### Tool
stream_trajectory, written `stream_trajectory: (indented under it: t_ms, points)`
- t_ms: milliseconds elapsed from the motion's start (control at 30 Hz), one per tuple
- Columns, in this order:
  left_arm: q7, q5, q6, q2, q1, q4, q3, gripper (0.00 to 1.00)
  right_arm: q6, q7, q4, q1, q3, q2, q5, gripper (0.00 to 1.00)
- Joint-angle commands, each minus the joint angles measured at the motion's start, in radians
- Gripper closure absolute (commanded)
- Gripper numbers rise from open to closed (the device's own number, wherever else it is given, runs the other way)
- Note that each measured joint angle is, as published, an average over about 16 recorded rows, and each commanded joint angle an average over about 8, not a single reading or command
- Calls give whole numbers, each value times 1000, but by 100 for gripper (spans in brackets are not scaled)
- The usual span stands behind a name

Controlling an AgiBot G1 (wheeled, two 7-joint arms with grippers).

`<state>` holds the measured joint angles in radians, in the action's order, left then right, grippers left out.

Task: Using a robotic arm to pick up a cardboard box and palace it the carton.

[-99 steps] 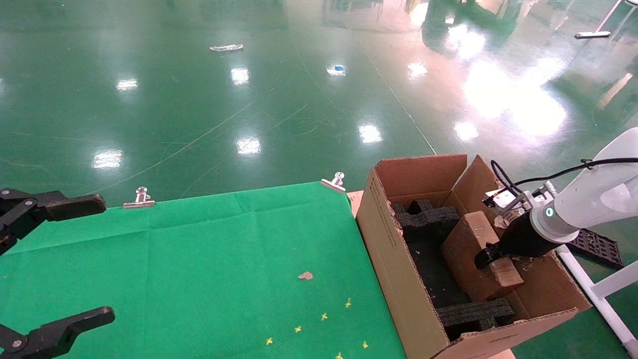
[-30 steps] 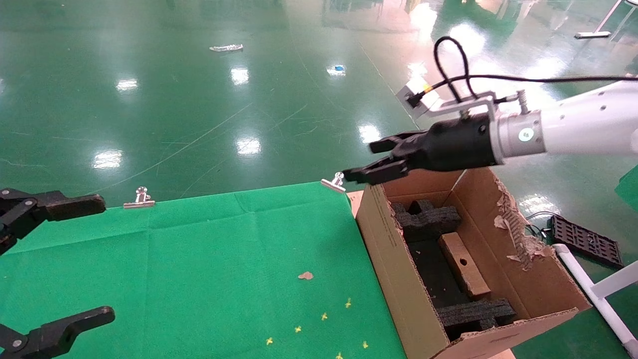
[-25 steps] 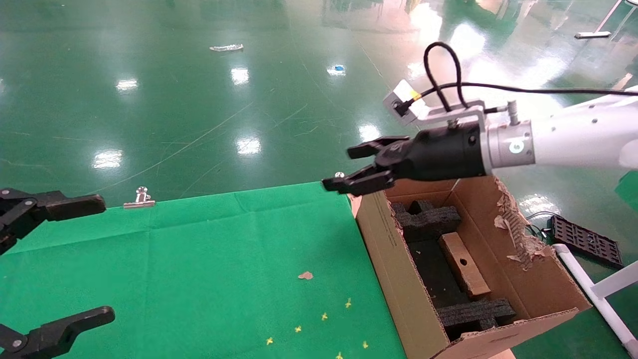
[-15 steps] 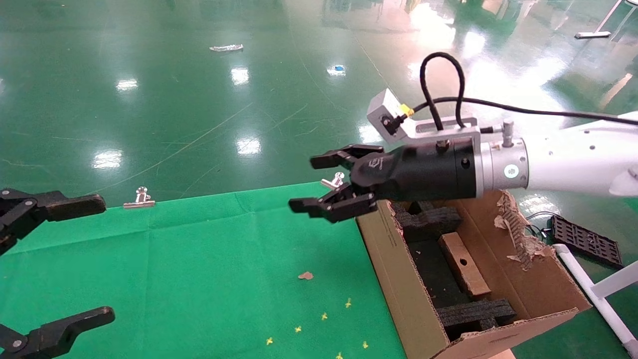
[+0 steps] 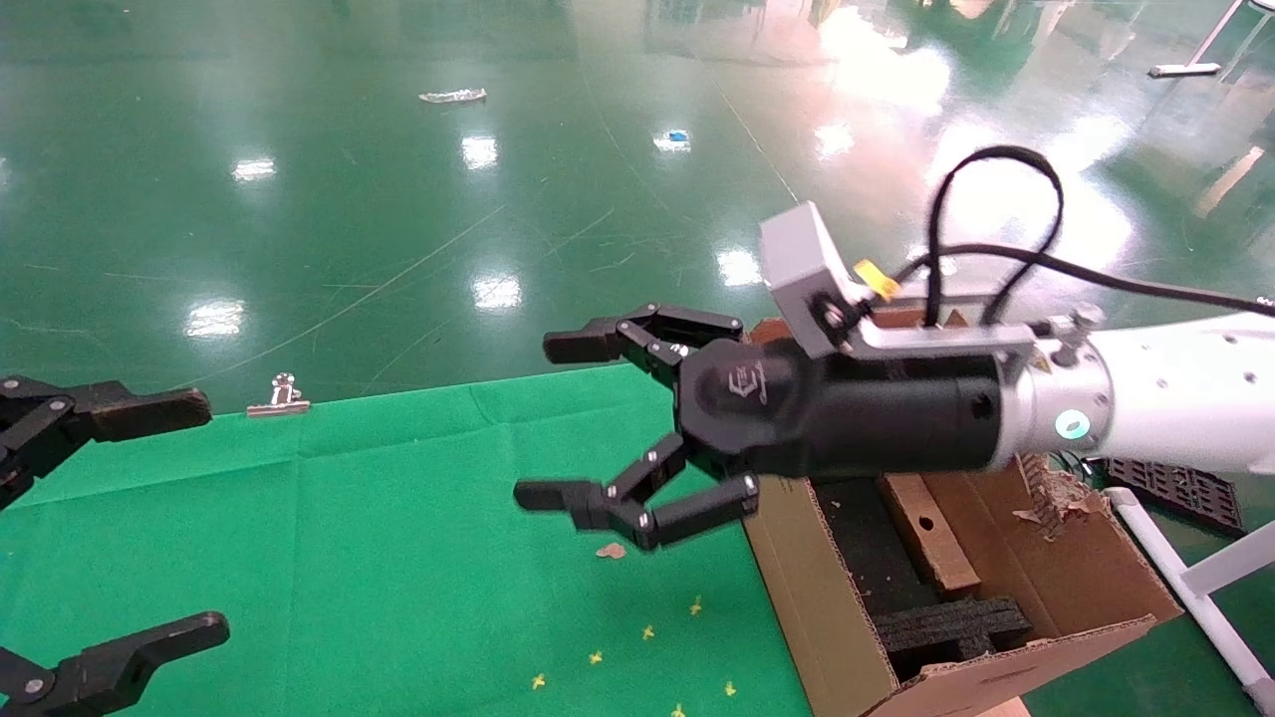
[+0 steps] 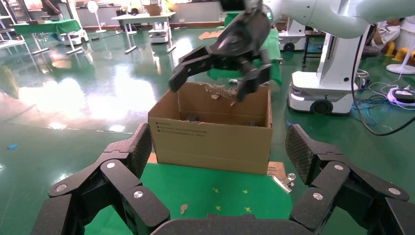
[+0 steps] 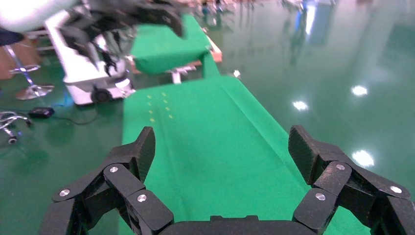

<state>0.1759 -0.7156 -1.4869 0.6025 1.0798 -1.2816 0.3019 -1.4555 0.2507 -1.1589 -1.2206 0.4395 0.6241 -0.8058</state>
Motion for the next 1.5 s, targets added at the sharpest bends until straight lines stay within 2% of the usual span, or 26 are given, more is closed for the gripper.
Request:
stream_trajectory:
  t_ms: [33, 267, 433, 1500]
  points:
    - [0, 0, 0, 0, 0, 0, 0, 0, -10, -16, -32, 38, -41, -3, 19, 0]
    - [0, 0, 0, 0, 0, 0, 0, 0, -40, -61, -126, 147, -161, -13, 75, 0]
    - [0, 0, 0, 0, 0, 0, 0, 0, -49, -72, -156, 183, -200, -15, 94, 0]
    - [0, 1, 1, 0, 0, 0, 0, 0, -40, -62, -124, 145, -158, -13, 74, 0]
